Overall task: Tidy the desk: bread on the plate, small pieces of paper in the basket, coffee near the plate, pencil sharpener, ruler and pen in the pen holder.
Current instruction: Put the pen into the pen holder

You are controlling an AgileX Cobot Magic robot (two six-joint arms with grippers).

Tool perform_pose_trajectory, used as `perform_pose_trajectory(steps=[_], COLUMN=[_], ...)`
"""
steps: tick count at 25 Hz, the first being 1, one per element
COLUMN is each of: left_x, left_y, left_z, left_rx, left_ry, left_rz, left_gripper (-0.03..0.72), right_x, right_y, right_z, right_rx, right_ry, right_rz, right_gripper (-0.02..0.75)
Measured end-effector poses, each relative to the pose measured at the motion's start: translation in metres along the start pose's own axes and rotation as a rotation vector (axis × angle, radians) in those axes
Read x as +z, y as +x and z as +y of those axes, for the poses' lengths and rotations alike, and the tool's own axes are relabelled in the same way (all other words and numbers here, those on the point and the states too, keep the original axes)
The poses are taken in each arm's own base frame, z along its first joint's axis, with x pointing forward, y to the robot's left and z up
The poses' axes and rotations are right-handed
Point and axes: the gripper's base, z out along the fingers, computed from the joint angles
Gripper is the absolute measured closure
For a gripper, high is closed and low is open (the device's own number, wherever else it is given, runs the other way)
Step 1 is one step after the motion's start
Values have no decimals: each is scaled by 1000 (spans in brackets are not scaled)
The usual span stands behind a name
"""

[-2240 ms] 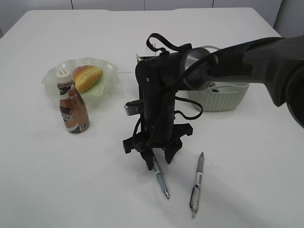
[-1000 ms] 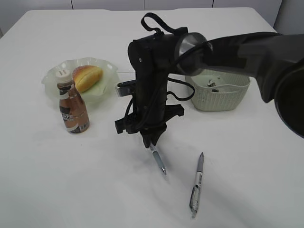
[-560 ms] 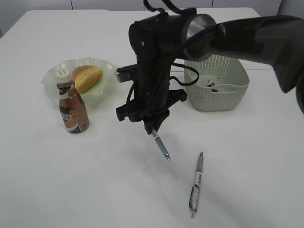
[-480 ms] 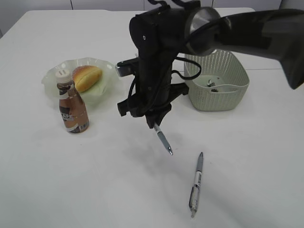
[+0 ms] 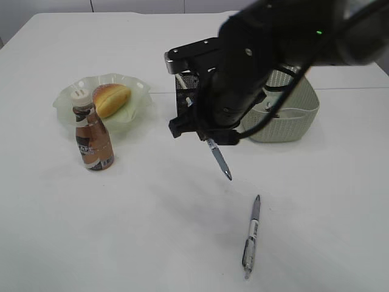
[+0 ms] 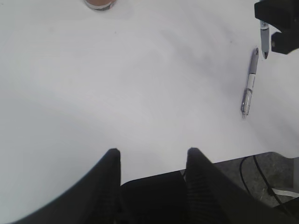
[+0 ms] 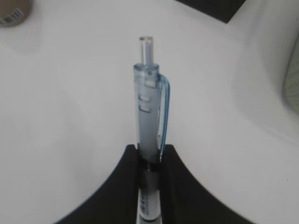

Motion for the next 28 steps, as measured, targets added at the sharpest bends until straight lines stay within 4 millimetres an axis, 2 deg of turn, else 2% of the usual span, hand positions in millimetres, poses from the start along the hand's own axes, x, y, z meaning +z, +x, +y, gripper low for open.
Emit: perform_pose_trajectory(steps=[5,9,15,20,25,28], left_x=[0,0,0,0,0,0], left_y=[0,0,0,0,0,0], left_z=[0,0,0,0,0,0], left_rx=[1,1,2,2,2,2], left_ry=[-3,-4,-4,-4,-4,-4], left_rz=[-1,-1,-1,-1,-1,-1], left_gripper=[353,353,353,355,360,360], right_x=[-18,-23,-30,-35,-22,-15], right_y=[32,40,29,12,5,3], right_z=[-2,2,-4,-37,-67,-72], right_rx=[-77,-109,-98,-43,19,81], right_ry=[-56,-120,-157,-158,-150,-154], right_rz=[-321,-491,-665,-904,-1091,-1159], right_gripper=[658,658,658,658,659,658])
